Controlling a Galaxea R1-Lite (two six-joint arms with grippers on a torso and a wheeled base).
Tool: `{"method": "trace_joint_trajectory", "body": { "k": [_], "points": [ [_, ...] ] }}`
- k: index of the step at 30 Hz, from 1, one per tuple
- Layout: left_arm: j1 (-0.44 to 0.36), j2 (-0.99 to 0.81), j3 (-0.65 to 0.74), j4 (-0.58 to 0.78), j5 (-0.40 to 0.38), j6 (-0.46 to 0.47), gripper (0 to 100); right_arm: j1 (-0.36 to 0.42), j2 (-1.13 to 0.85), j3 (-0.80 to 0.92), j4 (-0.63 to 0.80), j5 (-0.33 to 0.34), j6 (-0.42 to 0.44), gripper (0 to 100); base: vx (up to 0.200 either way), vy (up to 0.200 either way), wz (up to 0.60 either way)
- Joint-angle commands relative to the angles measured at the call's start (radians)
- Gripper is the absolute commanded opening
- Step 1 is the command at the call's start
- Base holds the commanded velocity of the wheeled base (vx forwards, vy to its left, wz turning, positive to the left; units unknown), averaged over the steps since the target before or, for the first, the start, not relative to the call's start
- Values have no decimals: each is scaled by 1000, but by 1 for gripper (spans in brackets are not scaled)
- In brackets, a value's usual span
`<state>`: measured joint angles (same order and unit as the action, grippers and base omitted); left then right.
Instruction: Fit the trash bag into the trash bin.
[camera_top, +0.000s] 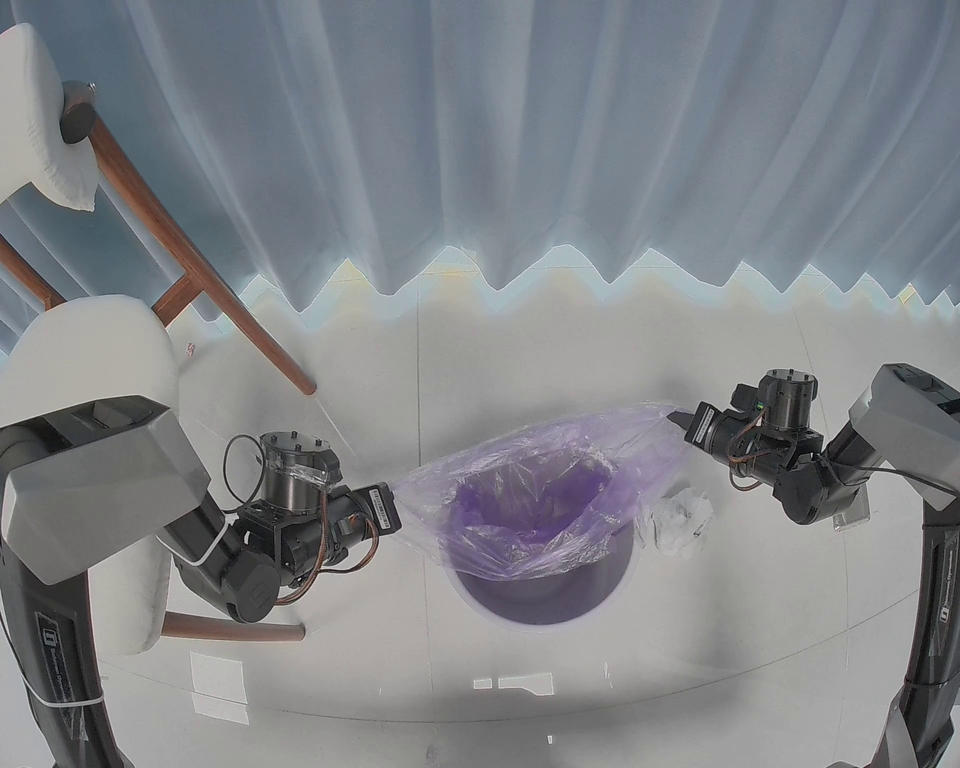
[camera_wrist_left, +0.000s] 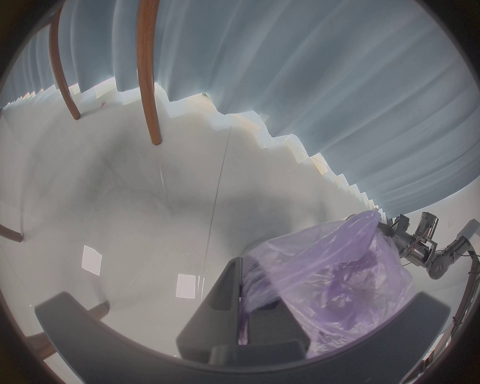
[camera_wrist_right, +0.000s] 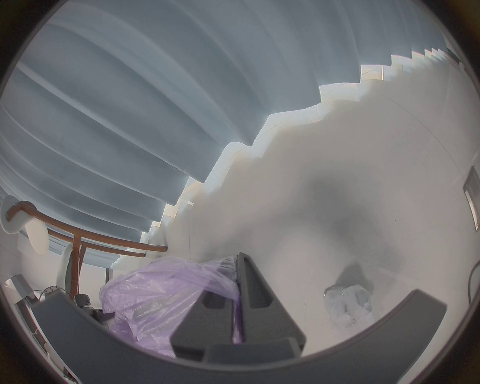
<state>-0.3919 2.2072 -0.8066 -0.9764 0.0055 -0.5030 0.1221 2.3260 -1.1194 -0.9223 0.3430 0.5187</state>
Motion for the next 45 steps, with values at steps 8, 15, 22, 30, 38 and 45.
{"method": "trace_joint_trajectory", "body": {
  "k": [8, 15, 22, 30, 38, 45],
  "points": [
    [2, 40, -59, -4, 5, -28, 0, 8, 13, -180, 128, 4, 0, 0, 0, 0, 0],
    [18, 17, -88, -1, 11, -63, 0, 8, 21, -237, 157, 4, 4, 0, 0, 0, 0],
    [38, 28, -85, 38, 16, -63, 0, 8, 55, -273, 184, 1, 3, 0, 0, 0, 0],
    [38, 49, -77, 64, 14, -63, 0, 10, 82, -307, 209, 1, -3, 0, 0, 0, 0],
    [-7, 54, -34, 79, 10, -62, 0, 10, 82, -286, 247, 4, -5, 0, 0, 0, 0],
    [-38, 52, 32, 79, 2, -60, 0, 11, 69, -272, 310, 30, -5, 0, 0, 0, 0]
  ]
}}
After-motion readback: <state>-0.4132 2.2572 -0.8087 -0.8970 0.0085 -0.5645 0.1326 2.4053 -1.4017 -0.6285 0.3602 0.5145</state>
